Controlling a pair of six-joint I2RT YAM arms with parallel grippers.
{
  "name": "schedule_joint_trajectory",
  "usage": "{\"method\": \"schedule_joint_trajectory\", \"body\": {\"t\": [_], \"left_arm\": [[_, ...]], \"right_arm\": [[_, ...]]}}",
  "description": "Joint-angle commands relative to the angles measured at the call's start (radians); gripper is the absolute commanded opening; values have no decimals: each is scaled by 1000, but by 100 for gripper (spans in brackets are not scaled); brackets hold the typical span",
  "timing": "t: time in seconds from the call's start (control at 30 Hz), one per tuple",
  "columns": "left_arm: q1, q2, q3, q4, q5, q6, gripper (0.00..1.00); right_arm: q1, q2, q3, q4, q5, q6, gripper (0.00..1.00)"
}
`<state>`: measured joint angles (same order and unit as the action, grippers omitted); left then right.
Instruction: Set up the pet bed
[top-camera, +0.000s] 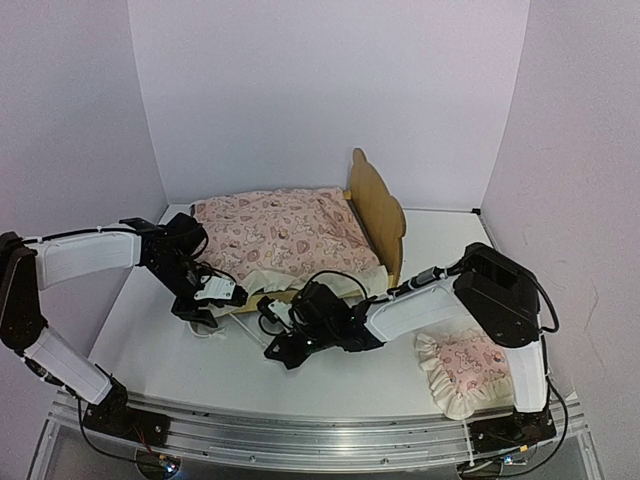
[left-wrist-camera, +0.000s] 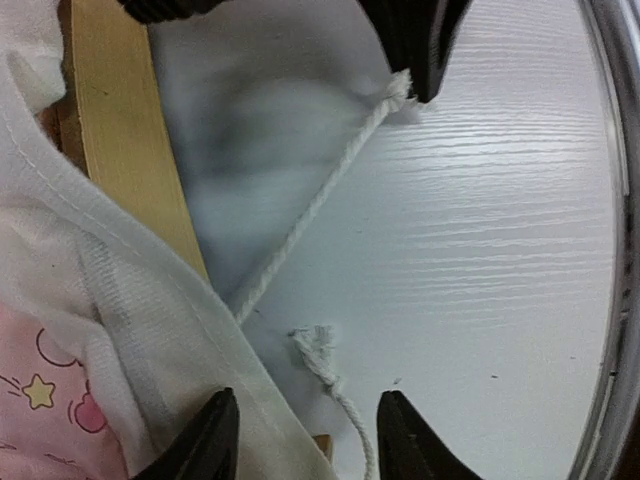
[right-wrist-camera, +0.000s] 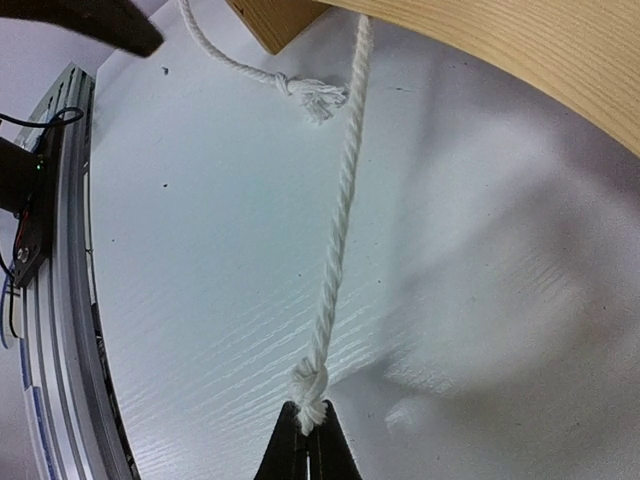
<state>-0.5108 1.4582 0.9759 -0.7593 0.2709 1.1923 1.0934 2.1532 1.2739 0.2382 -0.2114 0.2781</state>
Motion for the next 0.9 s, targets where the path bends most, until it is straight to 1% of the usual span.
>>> {"method": "schedule_joint_trajectory", "body": {"t": [0.0, 0.1, 0.2, 0.3, 0.37, 0.43, 0.5, 0.57, 0.63, 0.7, 0.73, 0.77, 0.87], "left_arm": [[9, 6, -45, 333, -160, -15, 33], [9, 42, -32, 415, -151, -22, 17], [9, 94, 7, 467, -121, -14, 13], [9, 160, 52, 543, -109, 17, 13], [9, 217, 125, 545, -93, 22, 13], [10, 252, 195, 485, -75, 17, 14], [11, 247, 239, 415, -37, 20, 16], [11, 207, 244, 324, 9, 10, 19], [11, 148, 225, 238, 46, -33, 25], [11, 81, 183, 188, 69, -124, 31], [11, 38, 154, 183, 69, -216, 33], [11, 9, 137, 181, 66, -324, 35], [14, -88, 90, 186, 20, -737, 39]], "right_arm": [[-65, -27, 1, -4, 40, 47, 0], [-105, -19, 14, -6, 44, 40, 0], [-140, -20, 24, -17, 34, 23, 0], [-170, -23, 37, -38, 31, 6, 0], [-176, -23, 54, -64, 28, -14, 0], [-176, -18, 76, -90, 7, -22, 0], [-176, -10, 96, -102, -24, -4, 0], [-173, -5, 106, -102, -50, 33, 0], [-163, -1, 114, -101, -54, 57, 0], [-140, 5, 125, -97, -41, 64, 0], [-129, 12, 136, -95, -35, 68, 0], [-120, 23, 146, -90, -33, 72, 0], [-93, 53, 175, -74, -19, 102, 0]]}}
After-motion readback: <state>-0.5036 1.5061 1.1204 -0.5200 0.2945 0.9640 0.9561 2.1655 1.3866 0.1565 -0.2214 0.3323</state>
